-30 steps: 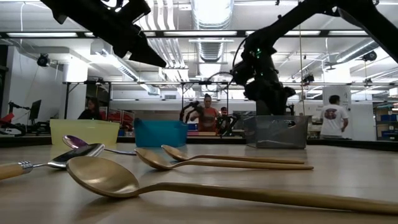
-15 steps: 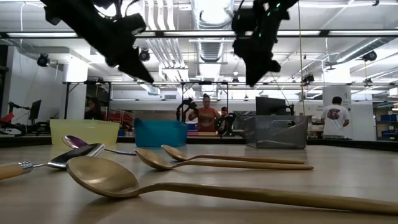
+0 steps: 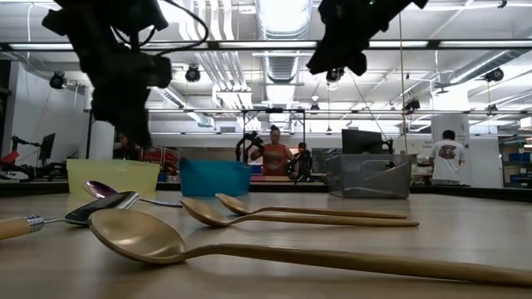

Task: Sort silverware by color (type)
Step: Put the yellow spoon into the black bin

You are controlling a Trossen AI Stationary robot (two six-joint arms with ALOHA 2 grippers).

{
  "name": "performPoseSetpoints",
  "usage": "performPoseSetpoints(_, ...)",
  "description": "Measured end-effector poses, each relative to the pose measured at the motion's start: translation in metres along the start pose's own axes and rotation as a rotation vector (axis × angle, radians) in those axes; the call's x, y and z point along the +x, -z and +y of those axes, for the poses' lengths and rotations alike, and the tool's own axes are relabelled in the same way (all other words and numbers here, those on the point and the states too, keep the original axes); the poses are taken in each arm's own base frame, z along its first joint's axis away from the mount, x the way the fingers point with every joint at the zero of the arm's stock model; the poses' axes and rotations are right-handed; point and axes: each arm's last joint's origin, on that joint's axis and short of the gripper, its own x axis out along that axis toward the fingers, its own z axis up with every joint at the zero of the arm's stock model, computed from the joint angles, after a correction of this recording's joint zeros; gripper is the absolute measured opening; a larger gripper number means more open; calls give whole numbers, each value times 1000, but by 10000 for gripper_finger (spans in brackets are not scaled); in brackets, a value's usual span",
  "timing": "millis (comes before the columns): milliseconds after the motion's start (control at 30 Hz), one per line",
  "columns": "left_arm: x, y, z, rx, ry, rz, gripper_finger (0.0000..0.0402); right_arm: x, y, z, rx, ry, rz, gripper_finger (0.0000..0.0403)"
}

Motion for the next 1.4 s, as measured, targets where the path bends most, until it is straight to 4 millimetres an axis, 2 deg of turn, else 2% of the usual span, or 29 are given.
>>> performPoseSetpoints(267,-3,17,-8,-190,168,283,29,6,29,6,-30,-10,15,77)
performPoseSetpoints(533,-13,49,-39,-334,244,507,29,14,42,2,-54,9,14,69)
performPoseSetpoints(700,-31,66,-64,-454,244,616,29,20,48,1,-81,2,-19,71)
performPoseSetpoints(833,-43,81,-78,-535,204,598,29,25,57,-1,-123,2,-19,72)
performPoseSetpoints(1000,-46,101,-83,-702,108,570,29,25,56,-3,-175,6,-25,66)
performPoseSetpoints(1167,-36,115,-83,-817,-4,567,29,24,54,-3,-245,7,-32,67)
performPoseSetpoints(1400,-18,122,-87,-833,-110,554,30,24,54,-4,-272,11,-31,66)
